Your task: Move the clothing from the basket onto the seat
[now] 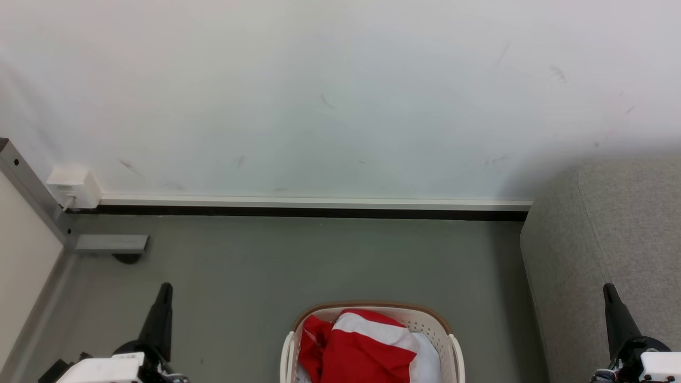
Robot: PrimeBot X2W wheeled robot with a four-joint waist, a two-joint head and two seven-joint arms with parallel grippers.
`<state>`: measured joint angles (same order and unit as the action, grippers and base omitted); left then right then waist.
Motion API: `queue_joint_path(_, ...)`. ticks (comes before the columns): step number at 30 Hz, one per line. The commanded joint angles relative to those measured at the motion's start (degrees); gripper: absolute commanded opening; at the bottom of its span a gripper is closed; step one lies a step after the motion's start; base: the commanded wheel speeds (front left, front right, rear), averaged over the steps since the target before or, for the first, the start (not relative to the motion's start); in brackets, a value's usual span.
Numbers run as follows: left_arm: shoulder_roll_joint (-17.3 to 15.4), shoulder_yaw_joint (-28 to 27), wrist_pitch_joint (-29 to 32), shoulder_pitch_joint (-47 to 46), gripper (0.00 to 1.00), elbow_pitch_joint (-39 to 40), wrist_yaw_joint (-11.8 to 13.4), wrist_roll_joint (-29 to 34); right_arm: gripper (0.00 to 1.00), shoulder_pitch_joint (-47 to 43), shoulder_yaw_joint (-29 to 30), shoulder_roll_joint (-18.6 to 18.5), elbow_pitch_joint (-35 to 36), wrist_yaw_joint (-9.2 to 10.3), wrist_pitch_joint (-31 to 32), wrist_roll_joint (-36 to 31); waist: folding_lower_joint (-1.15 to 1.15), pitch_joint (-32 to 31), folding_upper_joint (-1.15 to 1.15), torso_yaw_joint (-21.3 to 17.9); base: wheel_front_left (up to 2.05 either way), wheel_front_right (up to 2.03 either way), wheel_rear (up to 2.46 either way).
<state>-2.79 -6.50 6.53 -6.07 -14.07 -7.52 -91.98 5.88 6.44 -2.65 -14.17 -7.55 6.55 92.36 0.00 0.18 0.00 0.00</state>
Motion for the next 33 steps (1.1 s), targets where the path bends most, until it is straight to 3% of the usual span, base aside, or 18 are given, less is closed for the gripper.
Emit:
queue_joint_path(1, -0.17, -0.08, 0.19, -0.47, 0.0, 0.04, 0.06, -0.81, 0.0, 0.76, 0.23, -0.43, 0.33, 0.12, 0.14, 0.13, 0.0, 0.0, 0.0, 0.0, 0.0, 0.0, 0.0)
queue_joint_path(33, -0.17, -0.07, 0.19, -0.47, 0.0, 0.05, 0.06, -0.81, 0.0, 0.76, 0.23, -0.43, 0.33, 0.12, 0.14, 0.13, 0.0, 0.0, 0.0, 0.0, 0.0, 0.0, 0.0)
